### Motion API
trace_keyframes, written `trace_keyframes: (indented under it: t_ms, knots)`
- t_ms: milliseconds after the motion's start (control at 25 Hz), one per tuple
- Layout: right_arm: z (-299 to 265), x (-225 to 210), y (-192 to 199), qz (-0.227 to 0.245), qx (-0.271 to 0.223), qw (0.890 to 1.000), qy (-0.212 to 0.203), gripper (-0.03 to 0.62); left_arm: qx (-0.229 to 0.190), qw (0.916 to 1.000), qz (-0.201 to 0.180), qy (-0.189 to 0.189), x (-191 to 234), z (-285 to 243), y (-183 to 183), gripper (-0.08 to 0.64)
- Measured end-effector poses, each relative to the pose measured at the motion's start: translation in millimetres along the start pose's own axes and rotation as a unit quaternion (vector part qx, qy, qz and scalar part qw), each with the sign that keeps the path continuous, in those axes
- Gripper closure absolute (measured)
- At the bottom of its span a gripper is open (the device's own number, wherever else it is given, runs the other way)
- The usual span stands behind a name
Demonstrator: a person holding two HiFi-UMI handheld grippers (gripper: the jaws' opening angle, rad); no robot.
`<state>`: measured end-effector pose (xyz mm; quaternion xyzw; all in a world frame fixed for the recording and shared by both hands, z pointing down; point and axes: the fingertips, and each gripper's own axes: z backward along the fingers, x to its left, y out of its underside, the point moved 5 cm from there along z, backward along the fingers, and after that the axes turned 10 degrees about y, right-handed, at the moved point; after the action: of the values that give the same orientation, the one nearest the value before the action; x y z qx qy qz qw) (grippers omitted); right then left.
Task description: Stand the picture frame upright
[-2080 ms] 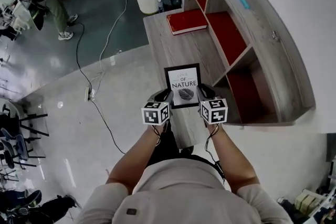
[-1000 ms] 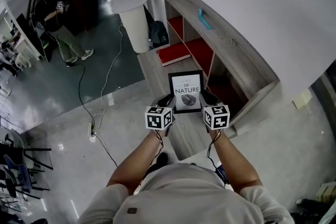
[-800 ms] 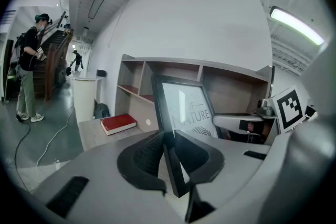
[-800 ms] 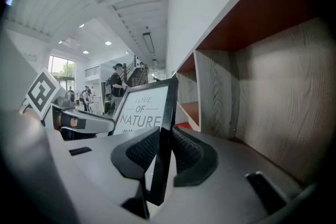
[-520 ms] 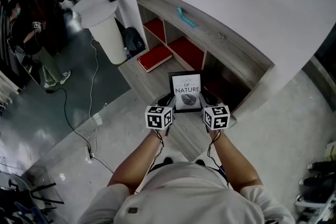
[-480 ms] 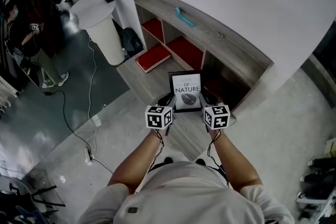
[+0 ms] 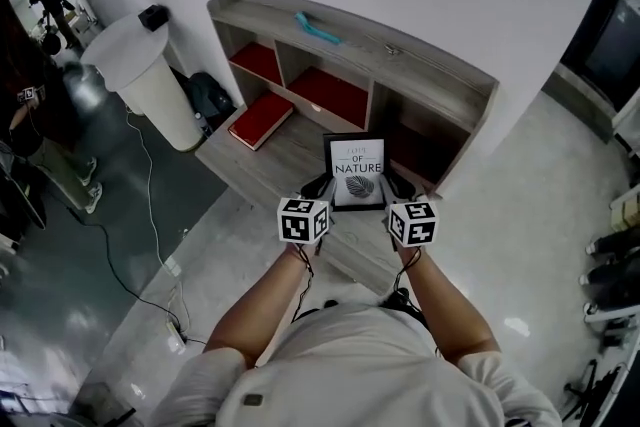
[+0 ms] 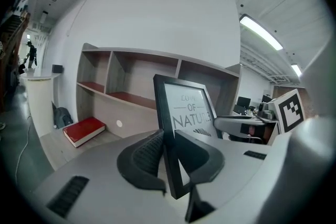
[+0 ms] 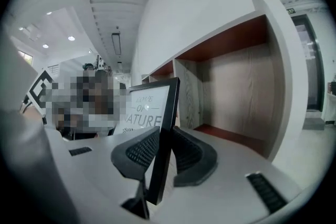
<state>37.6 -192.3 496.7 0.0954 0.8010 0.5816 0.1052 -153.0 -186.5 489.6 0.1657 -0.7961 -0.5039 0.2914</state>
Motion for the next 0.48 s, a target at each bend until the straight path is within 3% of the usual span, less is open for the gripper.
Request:
trace_keyframes:
  t_ms: [200,480]
  knots:
    - [15.4,-9.9,20.2,-0.012,0.012,0.999,0.031,0.506,0.02,0.9993,-0.009,0.03,-6.8,-14.3,14.0,0.482]
    - [17.9,-16.4,45.9,-0.024,0.025,0.999,0.041,0.506,0.04,0.9984,-0.008,0.04,-7.3,-26.2,36.6,0.48]
